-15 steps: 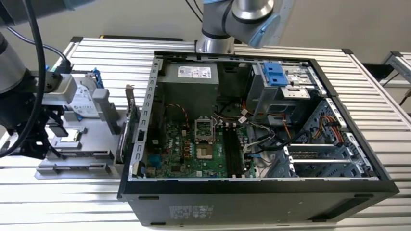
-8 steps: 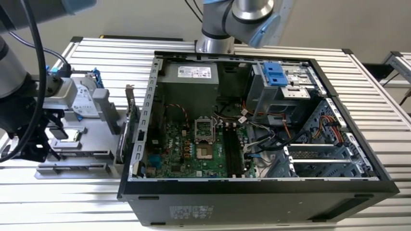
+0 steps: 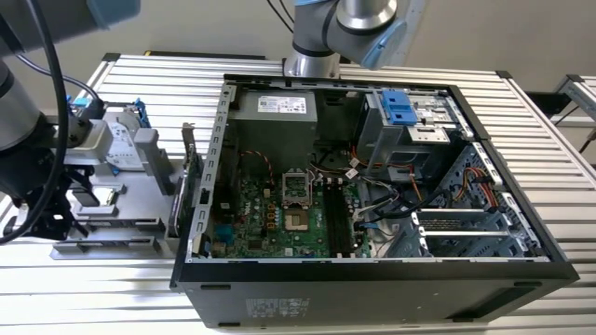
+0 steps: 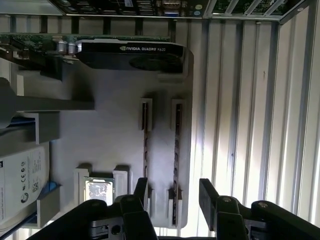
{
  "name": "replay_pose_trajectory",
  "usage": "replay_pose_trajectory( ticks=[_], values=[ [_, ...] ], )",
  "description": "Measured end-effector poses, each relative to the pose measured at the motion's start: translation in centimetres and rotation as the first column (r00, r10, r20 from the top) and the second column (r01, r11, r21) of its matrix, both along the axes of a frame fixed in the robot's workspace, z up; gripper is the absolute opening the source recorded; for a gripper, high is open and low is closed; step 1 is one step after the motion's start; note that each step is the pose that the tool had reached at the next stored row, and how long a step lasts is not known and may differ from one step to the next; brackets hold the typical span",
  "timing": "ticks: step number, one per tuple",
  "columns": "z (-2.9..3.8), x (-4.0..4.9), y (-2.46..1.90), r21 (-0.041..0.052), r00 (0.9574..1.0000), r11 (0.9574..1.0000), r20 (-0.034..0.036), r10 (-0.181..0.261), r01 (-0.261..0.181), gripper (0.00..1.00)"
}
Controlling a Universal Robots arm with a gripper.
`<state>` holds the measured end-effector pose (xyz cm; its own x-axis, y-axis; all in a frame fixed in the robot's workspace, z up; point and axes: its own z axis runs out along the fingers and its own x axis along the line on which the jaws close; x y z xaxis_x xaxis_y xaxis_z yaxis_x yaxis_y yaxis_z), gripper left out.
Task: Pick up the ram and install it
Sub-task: 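Pick up the ram and move it above insertion slot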
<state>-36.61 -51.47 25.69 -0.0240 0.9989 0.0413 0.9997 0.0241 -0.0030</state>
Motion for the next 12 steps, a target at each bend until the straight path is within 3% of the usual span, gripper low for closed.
replay_pose_trajectory(
  ticks=[12],
  values=[
    [-0.70,0.02,-0.48,-0.0001,1.0000,1.0000,-0.0001,0.000,0.000,1.00]
  ],
)
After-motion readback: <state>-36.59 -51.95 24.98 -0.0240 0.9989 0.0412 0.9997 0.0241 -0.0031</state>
